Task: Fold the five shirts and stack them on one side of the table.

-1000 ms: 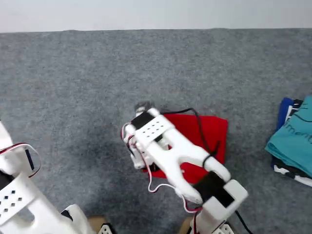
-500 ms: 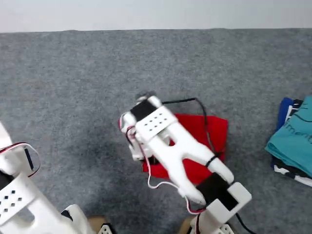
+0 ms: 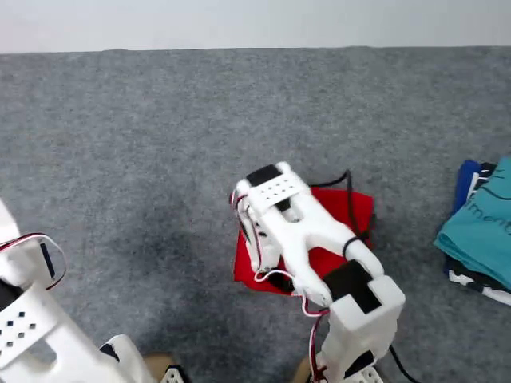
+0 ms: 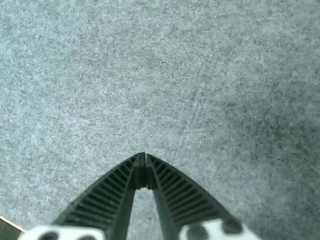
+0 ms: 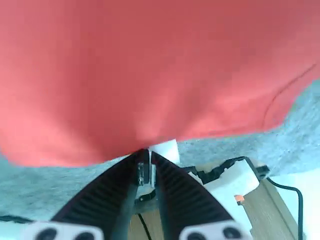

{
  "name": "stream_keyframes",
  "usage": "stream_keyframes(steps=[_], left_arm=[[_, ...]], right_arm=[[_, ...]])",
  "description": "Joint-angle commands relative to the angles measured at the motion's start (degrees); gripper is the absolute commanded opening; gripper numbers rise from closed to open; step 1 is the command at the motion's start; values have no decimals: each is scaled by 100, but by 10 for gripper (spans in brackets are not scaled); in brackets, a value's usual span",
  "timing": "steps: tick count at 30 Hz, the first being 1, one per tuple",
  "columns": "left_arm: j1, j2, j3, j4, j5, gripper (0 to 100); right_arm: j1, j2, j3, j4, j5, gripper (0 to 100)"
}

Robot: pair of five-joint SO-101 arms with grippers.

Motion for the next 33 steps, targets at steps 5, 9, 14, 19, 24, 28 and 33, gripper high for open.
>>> stream_keyframes(steps=[5,9,14,19,24,28,33], left_arm=[[-26,-70,4,-53,-44,6],[-26,-70,4,-53,-44,6],[-26,-70,4,-88,-44,6],[-26,-70,4,-88,-44,6],[-26,-70,4,-79,-44,6],[-26,-70,4,-53,-44,6],[-26,-70,13,-53,-35,6]], right_arm=[[-127,-497,-88,-127,62,9],[-92,-1226,-492,92,88,9],[13,-1323,-659,-374,97,9],[92,-145,-659,-681,97,9],[-180,611,-765,-251,62,9],[-295,145,-967,-92,79,9],[-277,-673,-1538,-84,185,9]])
